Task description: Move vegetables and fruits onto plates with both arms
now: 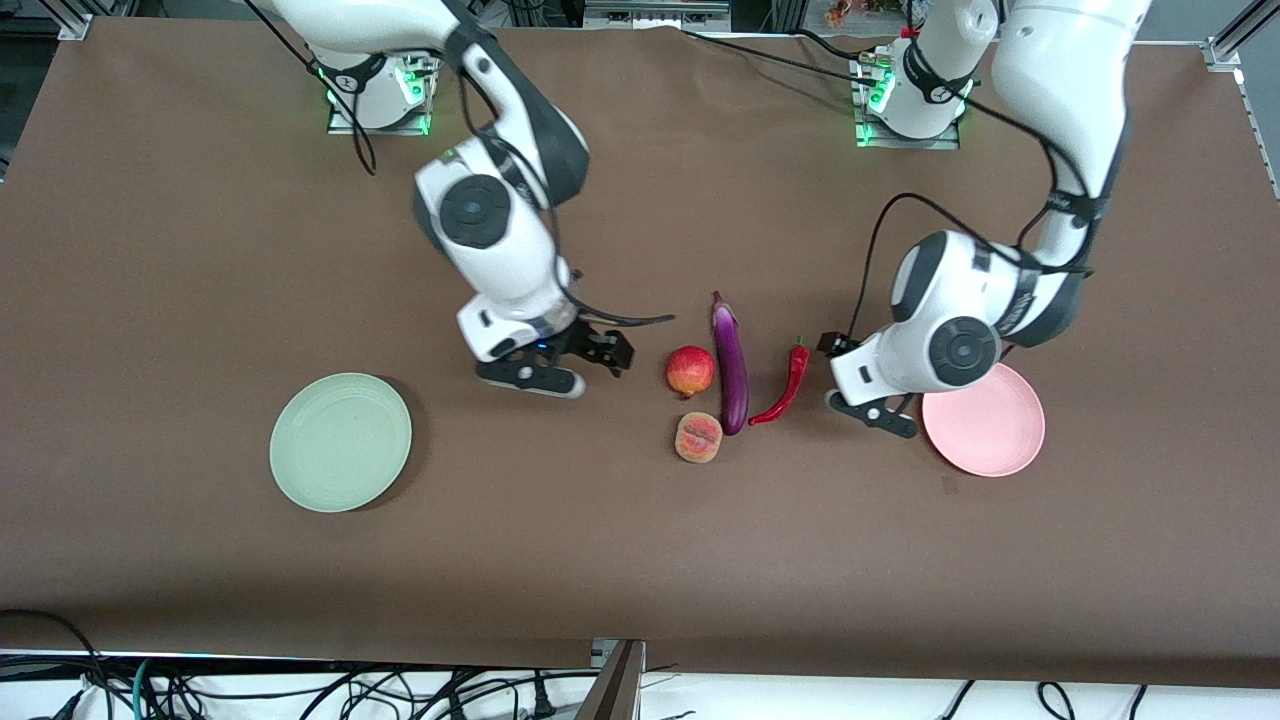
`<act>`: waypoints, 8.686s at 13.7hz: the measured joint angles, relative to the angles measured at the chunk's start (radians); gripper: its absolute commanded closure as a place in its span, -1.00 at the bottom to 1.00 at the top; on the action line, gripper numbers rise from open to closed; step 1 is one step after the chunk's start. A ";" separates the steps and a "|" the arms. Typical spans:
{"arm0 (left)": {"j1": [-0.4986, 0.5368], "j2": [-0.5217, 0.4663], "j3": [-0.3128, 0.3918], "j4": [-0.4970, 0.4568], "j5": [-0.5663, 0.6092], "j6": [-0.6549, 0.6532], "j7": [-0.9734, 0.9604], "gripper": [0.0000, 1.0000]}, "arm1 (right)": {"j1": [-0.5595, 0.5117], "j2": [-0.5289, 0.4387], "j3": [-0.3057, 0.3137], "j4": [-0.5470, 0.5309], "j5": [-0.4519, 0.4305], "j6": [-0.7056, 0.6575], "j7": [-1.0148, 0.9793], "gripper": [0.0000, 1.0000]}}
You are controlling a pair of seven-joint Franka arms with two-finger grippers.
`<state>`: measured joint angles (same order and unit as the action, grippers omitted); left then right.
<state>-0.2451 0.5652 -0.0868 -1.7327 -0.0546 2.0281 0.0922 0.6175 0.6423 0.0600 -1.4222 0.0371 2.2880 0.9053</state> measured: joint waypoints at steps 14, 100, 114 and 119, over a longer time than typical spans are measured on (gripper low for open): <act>-0.092 0.119 0.009 0.001 0.000 0.203 -0.011 1.00 | 0.157 0.237 -0.033 0.051 -0.051 0.322 0.271 -0.99; 0.316 0.107 -0.077 0.248 0.399 -0.109 0.248 -1.00 | -0.200 0.240 -0.051 0.350 0.103 -0.130 -0.444 0.59; 0.313 -0.205 -0.142 0.415 0.187 -0.457 -0.195 -1.00 | -0.585 0.165 -0.041 0.074 0.195 -0.233 -1.036 -0.98; 0.307 -0.381 -0.136 0.279 0.187 -0.354 -0.299 -1.00 | -0.569 0.096 -0.032 0.080 0.194 -0.235 -0.995 -0.99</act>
<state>0.0622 0.1839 -0.2228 -1.4534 0.1323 1.6744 -0.2066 0.0483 0.7383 0.0278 -1.3418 0.2316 2.0530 -0.0896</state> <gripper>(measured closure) 0.000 0.004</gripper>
